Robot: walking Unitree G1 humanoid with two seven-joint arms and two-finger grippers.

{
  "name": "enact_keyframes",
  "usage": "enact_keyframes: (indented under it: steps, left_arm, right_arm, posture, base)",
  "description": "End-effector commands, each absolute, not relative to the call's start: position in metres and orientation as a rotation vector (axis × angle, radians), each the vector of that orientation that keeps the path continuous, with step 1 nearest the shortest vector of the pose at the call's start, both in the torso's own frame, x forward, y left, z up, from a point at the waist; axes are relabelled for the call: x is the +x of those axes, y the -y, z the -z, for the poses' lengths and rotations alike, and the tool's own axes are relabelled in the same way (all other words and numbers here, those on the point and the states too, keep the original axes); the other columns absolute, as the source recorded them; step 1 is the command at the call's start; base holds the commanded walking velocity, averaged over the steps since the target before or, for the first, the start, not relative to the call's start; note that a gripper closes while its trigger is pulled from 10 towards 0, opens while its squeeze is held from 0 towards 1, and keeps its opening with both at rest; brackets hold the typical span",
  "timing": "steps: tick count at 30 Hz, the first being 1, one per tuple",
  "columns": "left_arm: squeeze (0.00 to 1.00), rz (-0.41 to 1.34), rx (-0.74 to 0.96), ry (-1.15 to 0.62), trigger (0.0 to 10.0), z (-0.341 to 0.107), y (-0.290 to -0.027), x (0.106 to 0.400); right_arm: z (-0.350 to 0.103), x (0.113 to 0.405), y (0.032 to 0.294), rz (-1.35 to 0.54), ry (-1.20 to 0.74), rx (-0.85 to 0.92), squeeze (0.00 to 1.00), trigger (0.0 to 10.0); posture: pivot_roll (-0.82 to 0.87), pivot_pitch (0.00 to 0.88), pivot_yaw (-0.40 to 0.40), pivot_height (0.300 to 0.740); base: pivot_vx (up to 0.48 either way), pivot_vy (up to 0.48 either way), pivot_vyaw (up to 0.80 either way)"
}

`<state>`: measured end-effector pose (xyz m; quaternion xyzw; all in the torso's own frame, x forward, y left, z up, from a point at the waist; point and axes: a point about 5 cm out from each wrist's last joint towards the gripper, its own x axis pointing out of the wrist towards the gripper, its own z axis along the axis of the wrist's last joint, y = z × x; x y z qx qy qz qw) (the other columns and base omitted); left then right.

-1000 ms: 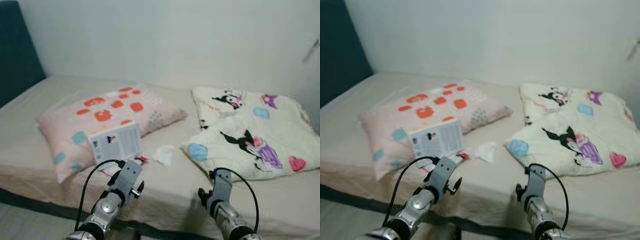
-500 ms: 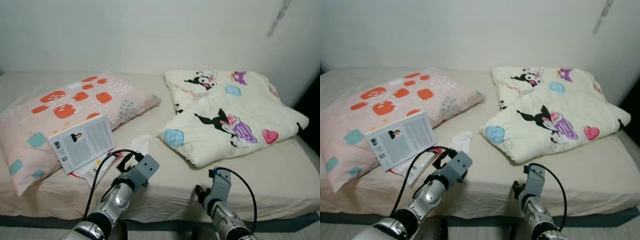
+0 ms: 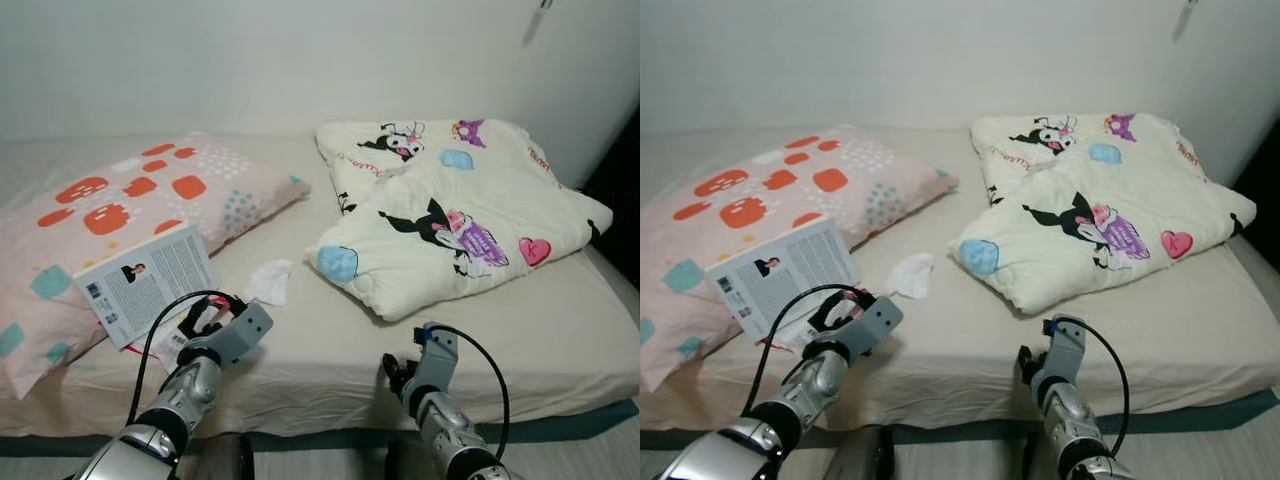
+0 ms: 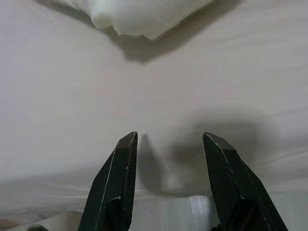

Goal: Clean up the room

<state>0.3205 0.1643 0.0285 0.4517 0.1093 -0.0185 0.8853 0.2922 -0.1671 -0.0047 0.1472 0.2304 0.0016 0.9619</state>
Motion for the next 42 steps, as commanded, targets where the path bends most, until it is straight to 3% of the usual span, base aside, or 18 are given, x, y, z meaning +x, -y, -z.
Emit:
enact_keyframes:
  steps: [1,4,5,6,14,23,28,31,33,34,36,38,40,42]
  left_arm:
    - [0.0,-0.014,0.968,-0.306,10.0,-0.02,-0.184,0.313]
    - [0.0,-0.041,0.957,-0.325,10.0,-0.019,-0.19,0.311]
    - [0.0,-0.057,0.952,-0.325,6.2,-0.019,-0.191,0.311]
    - [0.0,-0.075,0.949,-0.317,0.0,-0.021,-0.193,0.312]
    - [0.0,-0.132,0.947,-0.302,0.0,-0.027,-0.199,0.315]
    - [0.0,-0.264,0.889,-0.334,0.0,-0.036,-0.235,0.314]
    - [0.0,-0.144,0.775,-0.295,0.0,-0.036,-0.225,0.315]
    - [0.0,0.03,0.474,-0.294,0.0,-0.034,-0.204,0.317]
    - [0.0,0.03,0.474,-0.294,0.0,-0.034,-0.204,0.317]
    - [0.0,0.091,0.354,-0.305,0.0,-0.034,-0.2,0.318]
    - [0.0,0.174,0.281,-0.32,0.0,-0.033,-0.195,0.317]
    - [0.0,0.174,0.281,-0.32,0.0,-0.033,-0.195,0.317]
    - [0.0,0.44,0.309,-0.371,0.0,-0.022,-0.181,0.306]
    - [0.0,0.53,0.306,-0.393,0.0,-0.019,-0.178,0.301]
  right_arm:
    - [-0.008,0.302,0.161,-0.05,-0.386,0.324,0.0,10.0]
    - [-0.015,0.307,0.157,-0.083,-0.344,0.332,0.0,10.0]
    - [-0.02,0.31,0.154,-0.098,-0.318,0.342,0.0,10.0]
    - [-0.025,0.314,0.152,-0.117,-0.29,0.352,0.0,10.0]
    - [-0.039,0.321,0.146,-0.174,-0.219,0.366,0.0,10.0]
    - [-0.056,0.33,0.135,-0.267,-0.156,0.372,0.0,10.0]
    - [-0.056,0.329,0.132,-0.279,-0.158,0.378,0.0,10.0]
    - [-0.057,0.331,0.127,-0.294,-0.163,0.427,0.0,10.0]
    - [-0.057,0.331,0.127,-0.294,-0.163,0.427,0.0,10.0]
    - [-0.058,0.332,0.124,-0.312,-0.162,0.439,0.0,10.0]
    - [-0.06,0.332,0.12,-0.337,-0.16,0.449,0.0,10.0]
    - [-0.06,0.332,0.12,-0.337,-0.16,0.449,0.0,10.0]
    - [-0.064,0.334,0.115,-0.369,-0.149,0.474,0.0,10.0]
    - [-0.066,0.336,0.114,-0.376,-0.139,0.483,0.0,10.0]
  posture:
    - [0.04,0.136,-0.028,0.556]
    - [0.04,0.143,-0.029,0.556]
    - [0.03,0.152,-0.032,0.556]
    - [0.02,0.159,-0.033,0.556]
    - [0.02,0.166,-0.044,0.556]
    - [0.04,0.144,-0.06,0.556]
    - [0.06,0.129,-0.057,0.556]
    - [0.08,0.118,-0.054,0.556]
    - [0.08,0.118,-0.054,0.556]
    - [0.08,0.108,-0.054,0.556]
    - [0.09,0.103,-0.052,0.556]
    - [0.09,0.103,-0.052,0.556]
    - [0.11,0.076,-0.055,0.556]
    - [0.11,0.064,-0.057,0.556]
  base:
    - [0.0,0.0,0.0]
    - [0.0,0.0,0.0]
    - [0.0,0.0,0.0]
    - [0.0,0.0,0.0]
    - [0.0,0.0,0.0]
    - [0.0,0.0,0.0]
    - [0.0,0.0,0.0]
    - [0.0,0.0,0.0]
    - [0.0,0.0,0.0]
    - [0.0,0.0,0.0]
    - [0.0,0.0,0.0]
    - [0.0,0.0,0.0]
    - [0.0,0.0,0.0]
    - [0.0,0.0,0.0]
